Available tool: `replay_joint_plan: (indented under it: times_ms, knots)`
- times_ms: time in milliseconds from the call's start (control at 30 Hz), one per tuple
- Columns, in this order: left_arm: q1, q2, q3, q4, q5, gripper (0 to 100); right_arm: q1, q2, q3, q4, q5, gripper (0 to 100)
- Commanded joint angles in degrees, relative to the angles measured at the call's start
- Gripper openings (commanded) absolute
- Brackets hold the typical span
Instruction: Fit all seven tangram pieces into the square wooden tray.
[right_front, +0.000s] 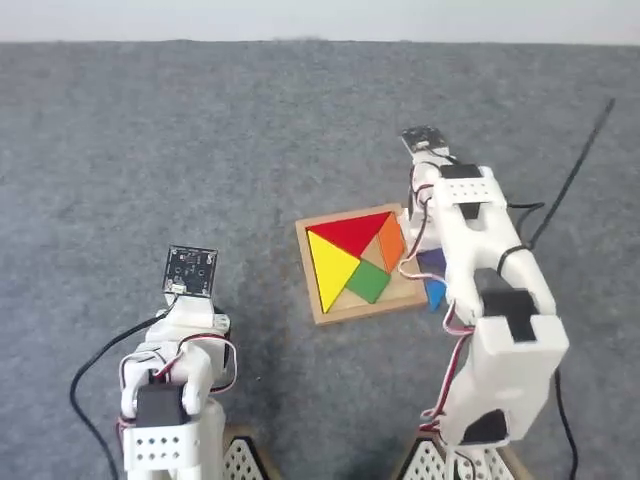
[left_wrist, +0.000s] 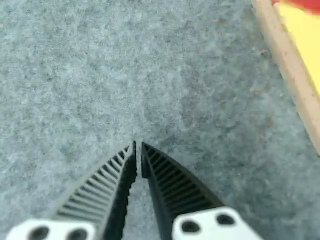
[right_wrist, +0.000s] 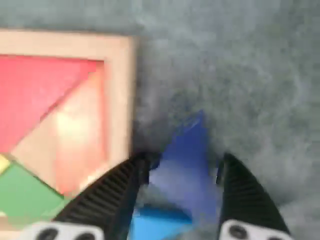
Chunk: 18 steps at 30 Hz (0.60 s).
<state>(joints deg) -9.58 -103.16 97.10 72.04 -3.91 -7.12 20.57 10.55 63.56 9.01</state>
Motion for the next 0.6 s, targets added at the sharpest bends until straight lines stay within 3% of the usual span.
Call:
replay_joint_plan:
  times_ms: [0,367,567]
  knots:
    - [0.26,-0.88,-0.57,0.18,-0.09,2,1.36,-1.01,-1.41,-0.31,0.26,23.5]
    - [0.26,-0.88,-0.57,0.18,-0.09,2,3.74,-1.98,-0.97,0.22,-1.58,23.2]
    - [0.26,-0.88,-0.57,0.18,-0.09,2,3.91,-0.84,-1.05,0.48,-1.58,7.7]
